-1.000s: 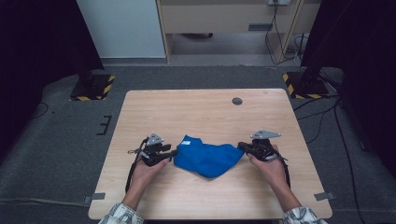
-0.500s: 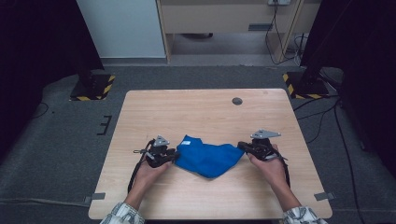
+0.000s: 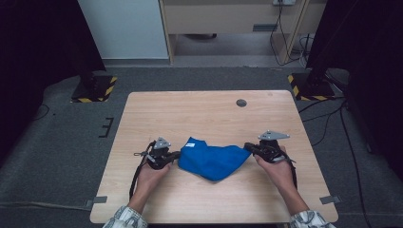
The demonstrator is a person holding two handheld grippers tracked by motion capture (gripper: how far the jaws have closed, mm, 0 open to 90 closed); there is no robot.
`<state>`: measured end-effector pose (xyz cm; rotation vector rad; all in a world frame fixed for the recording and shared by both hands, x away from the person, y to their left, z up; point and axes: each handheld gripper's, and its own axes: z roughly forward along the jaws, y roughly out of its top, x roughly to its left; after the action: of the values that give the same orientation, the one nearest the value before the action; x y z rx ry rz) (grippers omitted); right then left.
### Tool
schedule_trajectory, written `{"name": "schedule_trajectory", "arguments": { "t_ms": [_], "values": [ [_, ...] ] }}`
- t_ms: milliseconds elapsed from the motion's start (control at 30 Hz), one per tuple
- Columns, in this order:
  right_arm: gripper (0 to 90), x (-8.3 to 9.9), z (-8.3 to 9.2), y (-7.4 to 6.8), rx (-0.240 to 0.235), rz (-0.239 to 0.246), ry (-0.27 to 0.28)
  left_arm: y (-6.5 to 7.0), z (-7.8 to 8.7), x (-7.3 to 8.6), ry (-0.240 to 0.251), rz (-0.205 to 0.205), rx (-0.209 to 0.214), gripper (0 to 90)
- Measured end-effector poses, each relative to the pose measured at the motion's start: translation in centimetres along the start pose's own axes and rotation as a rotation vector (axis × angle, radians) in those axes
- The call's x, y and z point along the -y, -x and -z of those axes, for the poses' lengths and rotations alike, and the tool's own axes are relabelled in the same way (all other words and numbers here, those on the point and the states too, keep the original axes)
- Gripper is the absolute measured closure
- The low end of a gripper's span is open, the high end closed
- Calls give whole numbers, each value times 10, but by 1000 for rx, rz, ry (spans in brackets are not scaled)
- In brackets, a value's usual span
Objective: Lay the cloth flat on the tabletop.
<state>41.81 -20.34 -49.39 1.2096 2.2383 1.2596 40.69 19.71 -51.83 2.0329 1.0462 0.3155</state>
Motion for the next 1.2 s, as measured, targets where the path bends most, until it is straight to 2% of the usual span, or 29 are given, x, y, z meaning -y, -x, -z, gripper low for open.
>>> {"name": "schedule_trajectory", "arguments": {
  "t_ms": [133, 200, 400, 700, 933, 1200],
  "values": [
    [885, -2, 3, 3, 1, -6, 5, 4, 6, -6, 34, -7, 0, 892],
    [885, -3, 4, 4, 4, -6, 7, 8, 10, -11, 55, -24, -6, 892],
    [885, -13, 12, 6, 0, -12, 32, 11, 21, -27, 124, 13, 25, 894],
    [884, -28, 33, 7, -6, -15, 87, 15, 34, -46, 153, 5, 34, 896],
    [882, -44, 48, 2, -22, 7, 137, 20, 52, -64, 182, -27, 16, 897],
    [883, -58, 59, 2, -14, 21, 165, 23, 64, -78, 198, -61, -3, 897]
  ]
}}
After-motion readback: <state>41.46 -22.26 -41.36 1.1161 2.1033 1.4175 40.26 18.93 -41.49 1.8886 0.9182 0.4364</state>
